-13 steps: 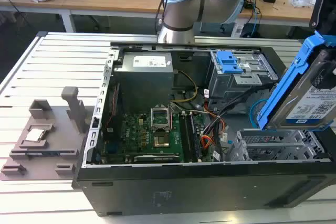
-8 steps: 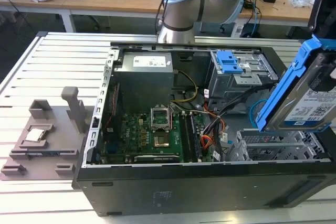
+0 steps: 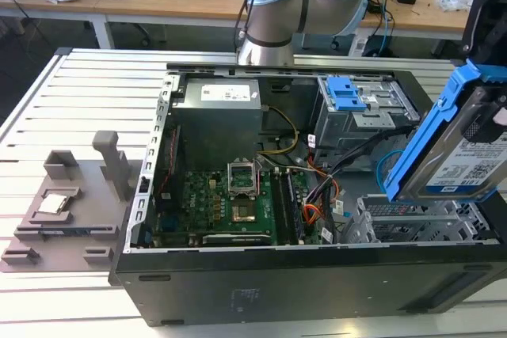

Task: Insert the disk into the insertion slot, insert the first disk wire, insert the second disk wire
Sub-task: 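Insert the disk into the insertion slot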

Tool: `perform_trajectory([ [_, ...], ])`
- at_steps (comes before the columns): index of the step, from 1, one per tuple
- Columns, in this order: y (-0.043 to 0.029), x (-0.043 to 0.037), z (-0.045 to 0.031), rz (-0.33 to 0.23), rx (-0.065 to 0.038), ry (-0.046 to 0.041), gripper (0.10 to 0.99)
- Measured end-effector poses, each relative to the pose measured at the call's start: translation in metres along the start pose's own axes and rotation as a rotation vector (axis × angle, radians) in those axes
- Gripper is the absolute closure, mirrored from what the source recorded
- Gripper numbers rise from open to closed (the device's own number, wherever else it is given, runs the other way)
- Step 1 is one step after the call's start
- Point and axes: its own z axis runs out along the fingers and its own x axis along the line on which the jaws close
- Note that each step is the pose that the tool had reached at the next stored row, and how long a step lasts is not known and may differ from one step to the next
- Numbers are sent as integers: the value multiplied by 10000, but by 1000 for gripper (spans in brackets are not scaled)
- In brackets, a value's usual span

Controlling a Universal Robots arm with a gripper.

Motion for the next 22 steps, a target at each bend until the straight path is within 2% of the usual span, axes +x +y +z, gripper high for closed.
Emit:
perform_trajectory([
  [7, -2, 0, 63, 0, 0, 0, 725],
  [22, -6, 0, 148, 0, 0, 0, 725],
])
